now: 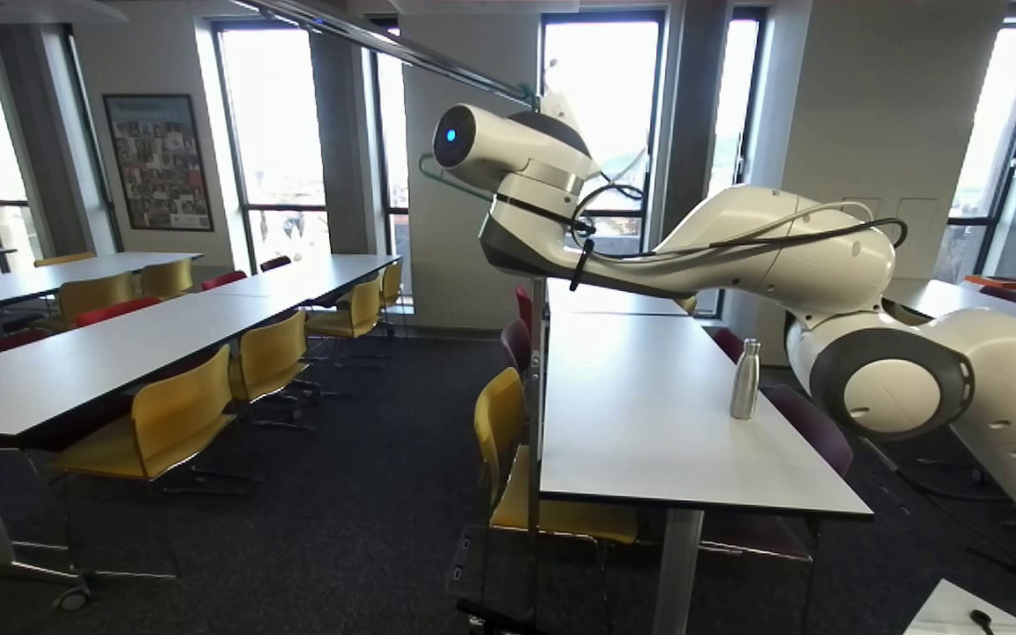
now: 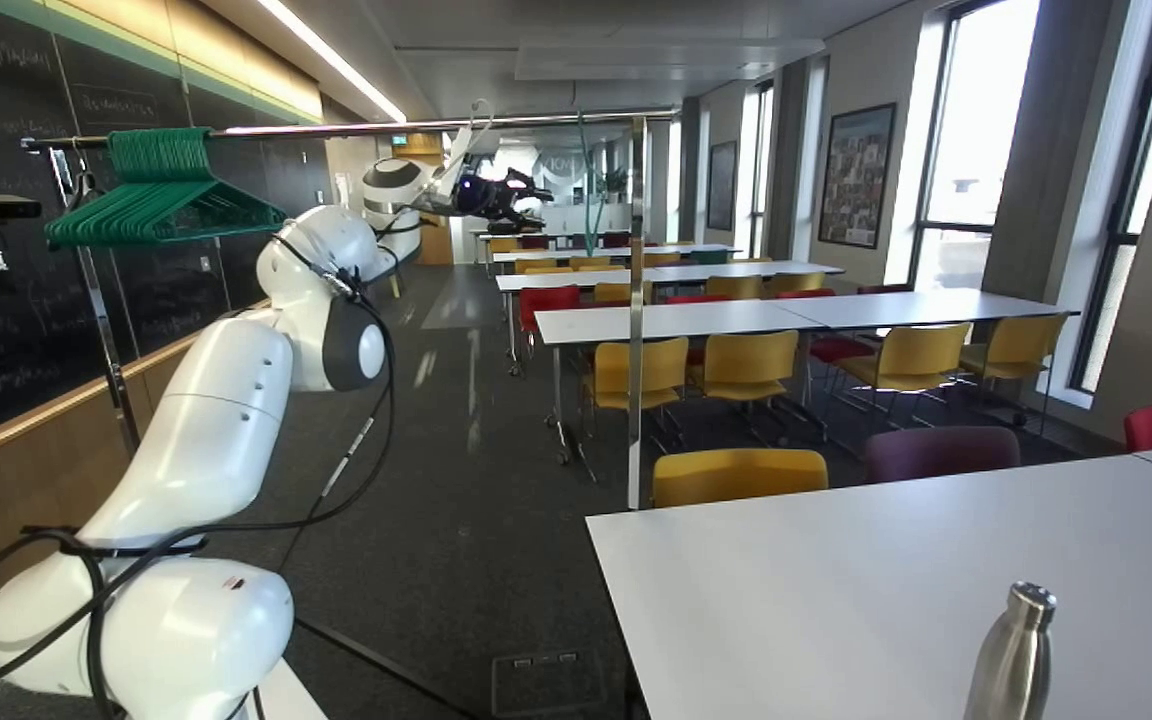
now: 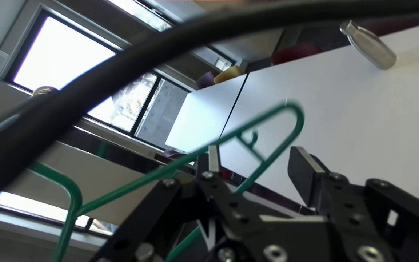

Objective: Put the green hanger on the metal rod

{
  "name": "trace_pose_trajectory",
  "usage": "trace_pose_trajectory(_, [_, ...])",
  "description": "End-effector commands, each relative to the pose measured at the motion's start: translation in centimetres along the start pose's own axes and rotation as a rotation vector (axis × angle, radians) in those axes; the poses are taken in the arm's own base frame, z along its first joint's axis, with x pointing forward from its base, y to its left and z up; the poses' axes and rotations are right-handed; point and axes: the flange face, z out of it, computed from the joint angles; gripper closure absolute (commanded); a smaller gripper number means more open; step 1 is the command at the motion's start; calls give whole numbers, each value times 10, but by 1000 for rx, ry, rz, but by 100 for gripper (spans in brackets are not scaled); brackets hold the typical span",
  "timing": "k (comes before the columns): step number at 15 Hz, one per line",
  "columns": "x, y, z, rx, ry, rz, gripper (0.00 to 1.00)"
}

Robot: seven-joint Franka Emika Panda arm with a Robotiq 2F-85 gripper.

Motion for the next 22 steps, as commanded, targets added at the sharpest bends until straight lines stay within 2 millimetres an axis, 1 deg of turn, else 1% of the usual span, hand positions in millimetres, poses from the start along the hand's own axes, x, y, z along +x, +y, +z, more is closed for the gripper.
trace_pose_trajectory(1, [-11,1,-25,79,112,143,11])
trace_pose_trajectory(2, [-7,-3,-28,113,143,173,5])
trace_pose_trajectory(3, [1,-9,-30,147,177,203,0])
trace_pose_trajectory(5, [30,-29,-32,235,239,253,0])
trace_pose_trajectory(7, [58,-50,-29,339,293,298,0])
trace_pose_trajectory(11, [105,-88,-34,527,374,379,0])
trace_pose_trajectory(13, [124,-102,-39,604,422,422,0])
trace_pose_trajectory(14, [132,-106,-41,636,452,444,0])
trace_pose_trajectory(16, [138,-105,-45,684,517,493,0])
trace_pose_trajectory(19, [139,-93,-55,675,604,602,0])
trace_pose_trajectory(22, [146,-78,-55,632,692,727,0])
